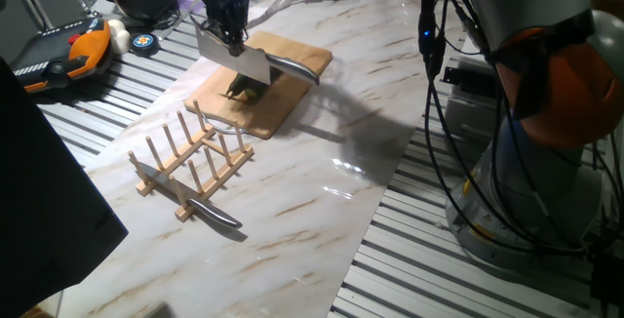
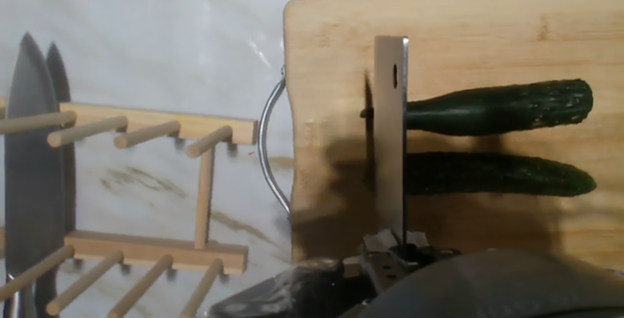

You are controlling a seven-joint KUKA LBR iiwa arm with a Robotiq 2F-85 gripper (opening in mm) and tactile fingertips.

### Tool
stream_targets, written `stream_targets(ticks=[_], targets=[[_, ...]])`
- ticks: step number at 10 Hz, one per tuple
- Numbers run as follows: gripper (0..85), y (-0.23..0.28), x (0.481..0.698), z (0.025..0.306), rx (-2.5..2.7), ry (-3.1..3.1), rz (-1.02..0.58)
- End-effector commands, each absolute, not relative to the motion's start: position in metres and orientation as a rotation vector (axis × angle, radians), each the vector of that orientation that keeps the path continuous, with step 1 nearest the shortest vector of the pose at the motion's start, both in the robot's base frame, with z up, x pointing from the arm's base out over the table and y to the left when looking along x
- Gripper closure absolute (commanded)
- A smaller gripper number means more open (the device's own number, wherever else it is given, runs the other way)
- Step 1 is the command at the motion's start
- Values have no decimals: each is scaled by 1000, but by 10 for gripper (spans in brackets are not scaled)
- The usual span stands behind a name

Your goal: Cut the cucumber into segments

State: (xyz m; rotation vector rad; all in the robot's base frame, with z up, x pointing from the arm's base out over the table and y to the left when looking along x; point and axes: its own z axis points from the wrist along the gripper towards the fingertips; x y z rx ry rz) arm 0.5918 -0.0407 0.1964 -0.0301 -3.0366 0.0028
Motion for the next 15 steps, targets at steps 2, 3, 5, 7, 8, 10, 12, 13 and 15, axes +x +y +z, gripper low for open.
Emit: stream_targets(ticks=[2,3,5,7,8,10,12,13,15], targets=[[843,-49,596,200,-20,-3027,2],[843,-55,599,204,-11,-3019,8],[843,-73,605,207,10,-3004,-2],[843,-85,608,210,23,-2999,6],[843,-91,609,208,35,-2999,10],[843,-109,610,200,64,-2994,7],[843,-121,611,193,80,-2990,11],[843,-123,610,191,84,-2990,15],[843,-125,609,184,85,-2996,10]])
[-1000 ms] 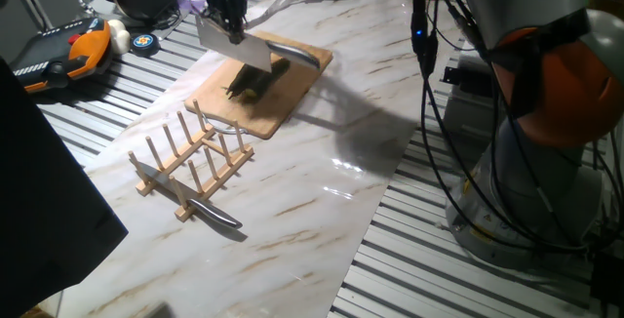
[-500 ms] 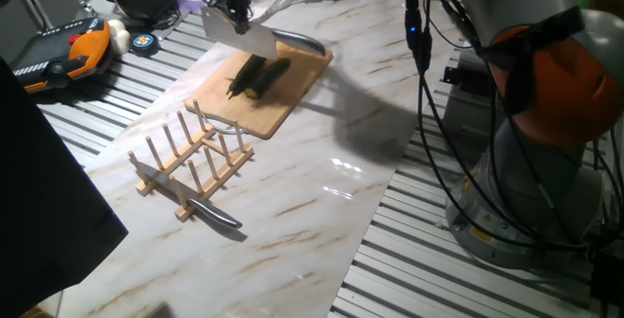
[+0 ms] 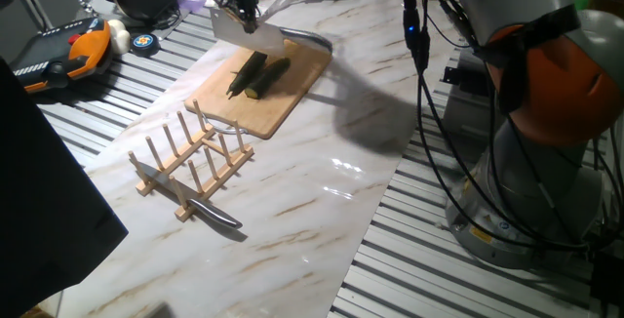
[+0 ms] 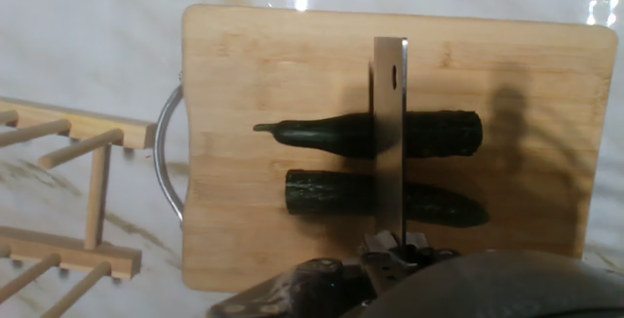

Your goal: Cut the cucumber into segments

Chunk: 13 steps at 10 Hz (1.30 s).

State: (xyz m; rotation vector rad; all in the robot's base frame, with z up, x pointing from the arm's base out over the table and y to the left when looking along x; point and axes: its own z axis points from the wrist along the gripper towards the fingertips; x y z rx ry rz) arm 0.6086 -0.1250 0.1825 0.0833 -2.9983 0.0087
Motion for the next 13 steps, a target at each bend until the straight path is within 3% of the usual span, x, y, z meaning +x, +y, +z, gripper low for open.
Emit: stream_targets(ticks=[1,13], targets=[[843,-126,608,178,78,-3004,7],[843,-128,637,139,79,-2975,-15]])
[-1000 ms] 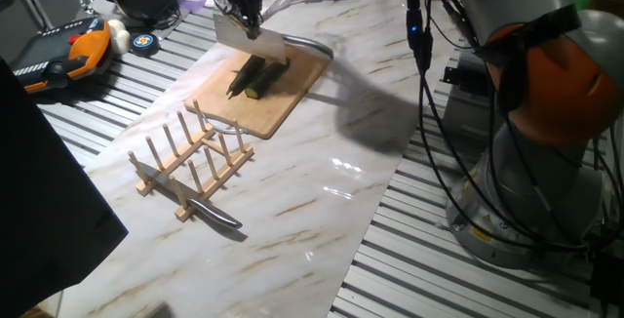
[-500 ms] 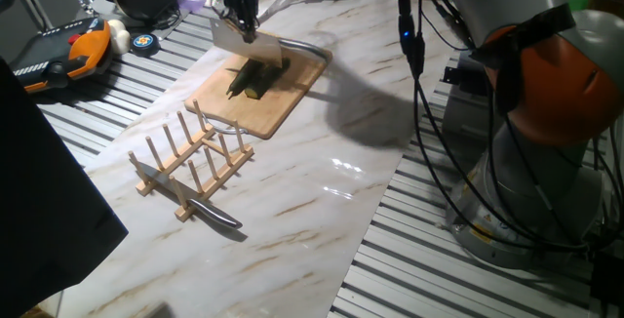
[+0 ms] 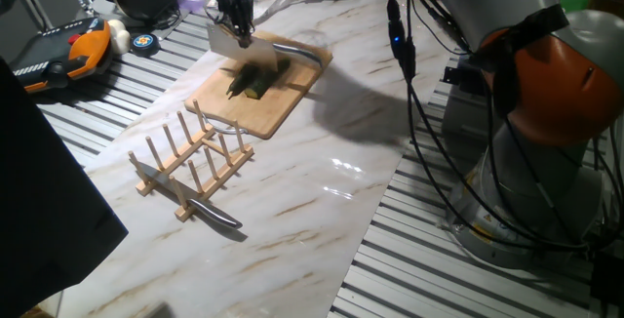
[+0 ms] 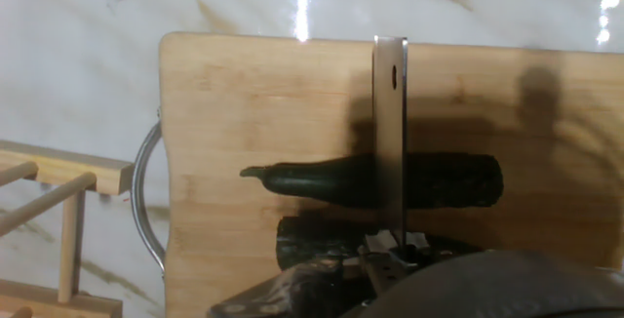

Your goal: Cut the cucumber into segments

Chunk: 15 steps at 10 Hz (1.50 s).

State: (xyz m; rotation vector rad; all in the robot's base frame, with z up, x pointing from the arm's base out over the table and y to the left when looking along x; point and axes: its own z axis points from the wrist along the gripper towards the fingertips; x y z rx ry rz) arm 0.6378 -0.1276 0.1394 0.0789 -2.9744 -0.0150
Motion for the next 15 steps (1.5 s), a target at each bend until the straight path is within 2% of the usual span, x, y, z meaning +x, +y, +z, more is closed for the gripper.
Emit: stream_targets(ticks=[1,8,15], targets=[[843,-127,638,137,79,-2972,-13],[843,-130,642,121,79,-2988,-33],[843,-129,637,125,84,-3031,-27]])
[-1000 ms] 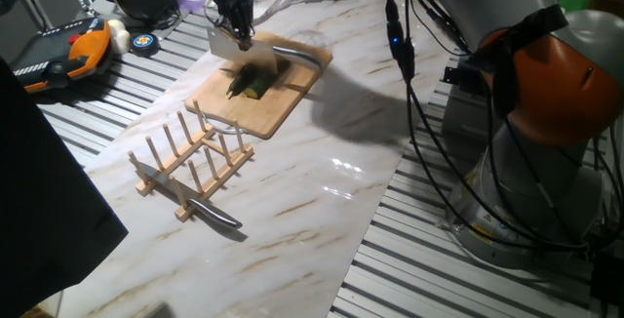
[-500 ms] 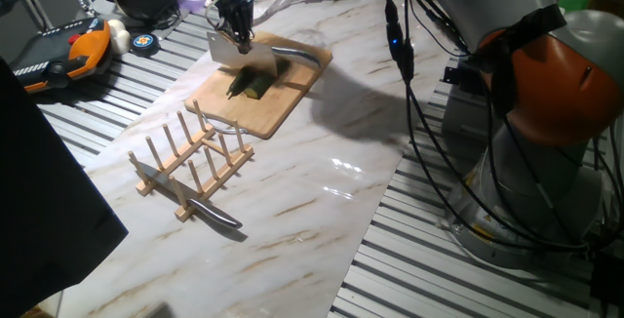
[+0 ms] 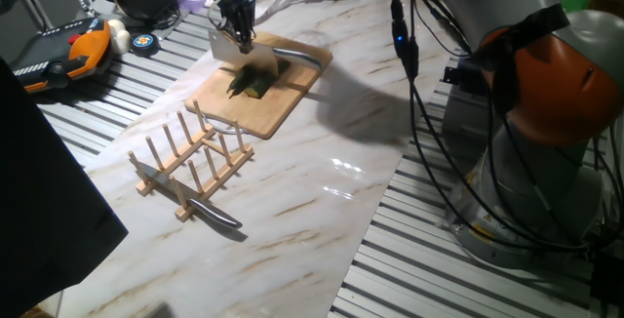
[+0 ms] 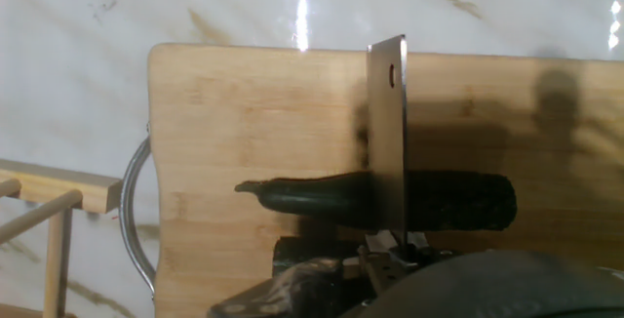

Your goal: Cut the cucumber into segments

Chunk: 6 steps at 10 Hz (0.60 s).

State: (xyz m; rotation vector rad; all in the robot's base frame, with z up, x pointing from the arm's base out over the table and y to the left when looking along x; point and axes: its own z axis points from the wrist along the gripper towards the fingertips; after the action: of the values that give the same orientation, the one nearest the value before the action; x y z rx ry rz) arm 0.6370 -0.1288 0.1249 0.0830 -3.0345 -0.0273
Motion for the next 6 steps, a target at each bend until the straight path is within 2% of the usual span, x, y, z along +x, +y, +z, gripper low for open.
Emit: stream_targets(ticks=[1,6], targets=[[843,-128,637,124,84,-3040,-27],[843,-125,635,120,80,-3074,-33]])
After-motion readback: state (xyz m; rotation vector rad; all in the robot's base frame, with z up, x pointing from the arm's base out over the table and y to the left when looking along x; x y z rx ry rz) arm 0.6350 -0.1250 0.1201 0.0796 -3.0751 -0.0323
